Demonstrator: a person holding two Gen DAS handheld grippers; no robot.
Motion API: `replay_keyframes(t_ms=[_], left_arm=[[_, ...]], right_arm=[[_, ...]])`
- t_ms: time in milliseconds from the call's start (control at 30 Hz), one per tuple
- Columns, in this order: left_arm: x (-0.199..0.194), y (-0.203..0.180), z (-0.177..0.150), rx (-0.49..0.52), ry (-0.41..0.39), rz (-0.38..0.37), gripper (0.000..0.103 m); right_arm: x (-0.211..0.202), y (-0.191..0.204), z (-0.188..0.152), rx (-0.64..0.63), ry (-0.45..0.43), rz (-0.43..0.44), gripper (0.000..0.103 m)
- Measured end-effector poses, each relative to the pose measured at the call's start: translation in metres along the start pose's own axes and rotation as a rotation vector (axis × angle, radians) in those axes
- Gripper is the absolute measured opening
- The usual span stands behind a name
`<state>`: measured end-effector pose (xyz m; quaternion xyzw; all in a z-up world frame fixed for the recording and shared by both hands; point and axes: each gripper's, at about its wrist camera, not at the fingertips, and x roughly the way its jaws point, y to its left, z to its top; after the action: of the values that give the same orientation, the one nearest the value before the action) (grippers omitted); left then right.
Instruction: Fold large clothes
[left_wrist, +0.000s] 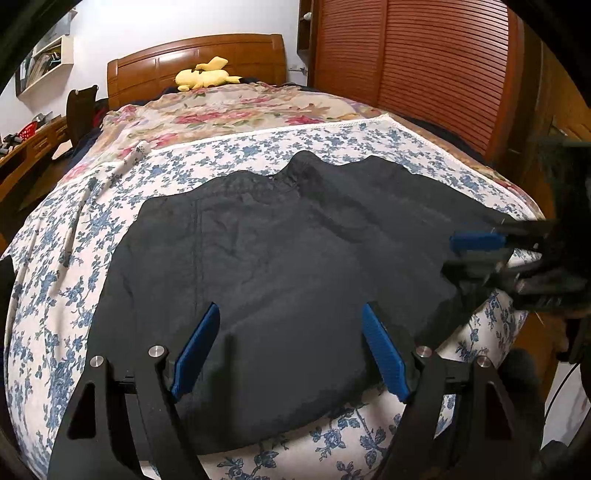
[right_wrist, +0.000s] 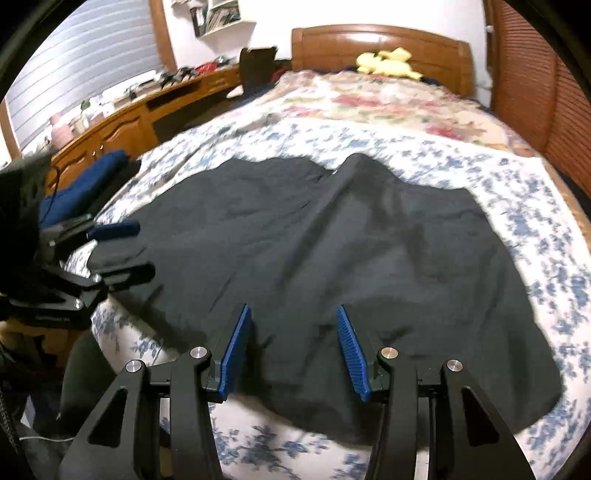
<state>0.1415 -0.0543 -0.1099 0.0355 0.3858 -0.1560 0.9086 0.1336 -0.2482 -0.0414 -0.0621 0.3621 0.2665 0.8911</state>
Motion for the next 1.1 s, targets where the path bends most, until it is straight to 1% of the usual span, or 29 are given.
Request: replay_keyframes(t_ms=[67,167,300,400,500,633,767,833,900,933,1100], left_arm=[[0.0,0.0,-0.001,-0.001,0.004,0.0,0.079],[0.0,-0.003,-0.003,0.004,0.009,-0.004,0.079],[0.004,-0.009,-0.006,0.012,0.02,-0.018,0.079],[0.008,-0.016,-0.008,0.023,0.03,-0.027,0.079],[0.012,-0.02,-0.011,0.033,0.043,-0.029,0.079],[0.017,-0.023,-0.013,0.048,0.054,-0.018,0.079],[0.02,-0.024,-0.015,0.049,0.056,-0.017,0.079],[0.021,-0.024,-0.015,0.048,0.058,-0.016,0.079],[0.022,-0.024,-0.016,0.047,0.059,-0.015,0.079],[0.022,-0.024,-0.016,0.046,0.059,-0.015,0.079],[0.022,-0.024,-0.016,0.046,0.059,-0.016,0.079]], right_arm=[[0.016,-0.001,-0.01,0.001,0.031,-0.026,0.05],[0.027,-0.003,-0.022,-0.004,0.021,-0.032,0.05],[0.022,-0.001,-0.02,-0.006,0.015,-0.036,0.05],[0.002,-0.003,-0.02,0.017,0.006,-0.036,0.05],[-0.017,-0.017,-0.023,0.02,-0.018,-0.118,0.05],[-0.05,-0.053,-0.033,0.075,-0.042,-0.223,0.051],[-0.071,-0.089,-0.044,0.147,-0.053,-0.304,0.054],[-0.078,-0.102,-0.051,0.18,-0.052,-0.327,0.057],[-0.081,-0.109,-0.054,0.207,-0.044,-0.354,0.067],[-0.079,-0.114,-0.053,0.22,-0.036,-0.361,0.068],[-0.064,-0.124,-0.059,0.309,0.004,-0.339,0.073]])
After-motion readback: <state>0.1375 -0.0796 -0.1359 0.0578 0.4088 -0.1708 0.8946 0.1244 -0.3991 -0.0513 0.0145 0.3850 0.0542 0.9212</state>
